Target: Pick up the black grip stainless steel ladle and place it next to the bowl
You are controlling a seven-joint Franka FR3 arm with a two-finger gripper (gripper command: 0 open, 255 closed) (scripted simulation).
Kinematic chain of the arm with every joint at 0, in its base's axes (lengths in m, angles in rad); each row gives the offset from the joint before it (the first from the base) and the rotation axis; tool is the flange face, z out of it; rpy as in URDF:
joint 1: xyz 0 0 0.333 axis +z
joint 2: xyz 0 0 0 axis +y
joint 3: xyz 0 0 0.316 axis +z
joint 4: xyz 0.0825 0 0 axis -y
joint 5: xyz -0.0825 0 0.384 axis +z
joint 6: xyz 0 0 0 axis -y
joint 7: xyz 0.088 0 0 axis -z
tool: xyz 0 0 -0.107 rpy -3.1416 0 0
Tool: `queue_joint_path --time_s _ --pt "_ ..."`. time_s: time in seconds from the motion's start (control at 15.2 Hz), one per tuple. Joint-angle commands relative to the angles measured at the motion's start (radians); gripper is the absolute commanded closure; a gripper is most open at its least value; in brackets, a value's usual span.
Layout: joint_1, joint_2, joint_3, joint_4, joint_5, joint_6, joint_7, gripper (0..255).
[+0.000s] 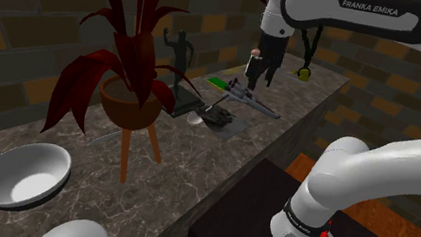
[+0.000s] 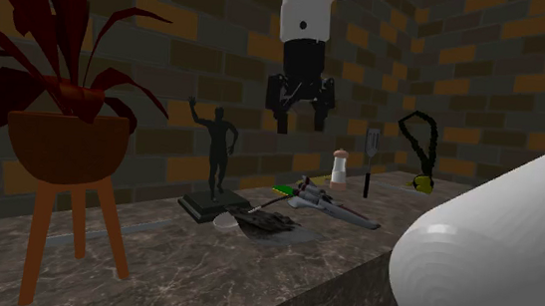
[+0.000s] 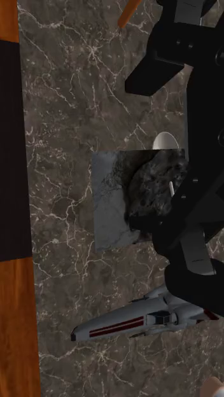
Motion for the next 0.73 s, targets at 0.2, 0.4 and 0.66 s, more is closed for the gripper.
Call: queue_joint_path --time_s 0.2,0.4,0.66 --pt "-0.043 0.100 0.055 0.004 0.035 0.079 0.189 0" --pt "-0.087 0.212 0.102 0.027 0.059 0.153 0.373 0" --pt "-0.144 0.370 0.148 0.079 0.073 0.240 0.612 0"
